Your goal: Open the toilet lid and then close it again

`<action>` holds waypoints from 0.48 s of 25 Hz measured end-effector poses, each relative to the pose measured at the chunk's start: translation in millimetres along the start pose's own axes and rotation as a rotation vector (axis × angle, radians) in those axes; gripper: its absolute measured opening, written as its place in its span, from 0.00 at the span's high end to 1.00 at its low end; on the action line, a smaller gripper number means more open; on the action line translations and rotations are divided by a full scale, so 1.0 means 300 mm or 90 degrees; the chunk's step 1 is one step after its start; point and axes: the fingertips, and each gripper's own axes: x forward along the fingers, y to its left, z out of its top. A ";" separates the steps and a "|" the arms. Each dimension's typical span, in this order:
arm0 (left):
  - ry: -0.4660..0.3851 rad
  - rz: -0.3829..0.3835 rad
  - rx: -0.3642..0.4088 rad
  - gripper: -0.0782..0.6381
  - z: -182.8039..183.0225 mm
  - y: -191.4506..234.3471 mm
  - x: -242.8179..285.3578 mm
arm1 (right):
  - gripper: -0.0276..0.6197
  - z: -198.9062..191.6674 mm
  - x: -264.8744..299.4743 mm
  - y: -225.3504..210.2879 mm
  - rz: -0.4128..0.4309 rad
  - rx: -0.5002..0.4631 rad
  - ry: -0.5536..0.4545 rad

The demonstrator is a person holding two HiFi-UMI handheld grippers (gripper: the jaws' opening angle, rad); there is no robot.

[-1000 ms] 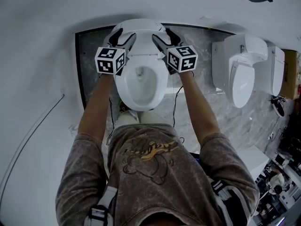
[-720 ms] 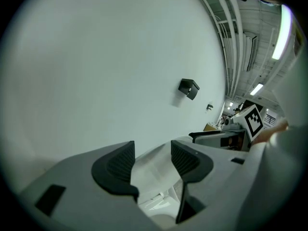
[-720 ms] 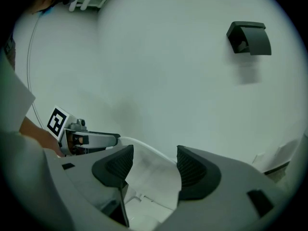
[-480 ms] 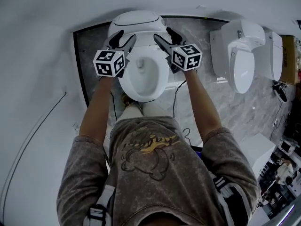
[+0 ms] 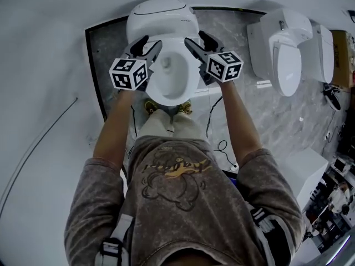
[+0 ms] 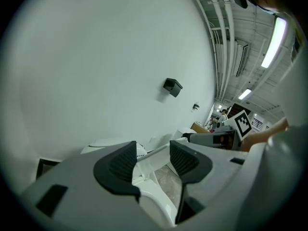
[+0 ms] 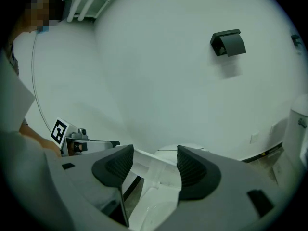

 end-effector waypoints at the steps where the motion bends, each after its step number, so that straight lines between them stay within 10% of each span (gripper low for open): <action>1: -0.001 0.002 -0.004 0.58 -0.011 -0.008 -0.008 | 0.53 -0.011 -0.011 0.005 0.004 0.004 -0.001; 12: 0.056 0.003 -0.048 0.58 -0.251 -0.135 -0.125 | 0.53 -0.242 -0.163 0.075 0.055 0.019 0.060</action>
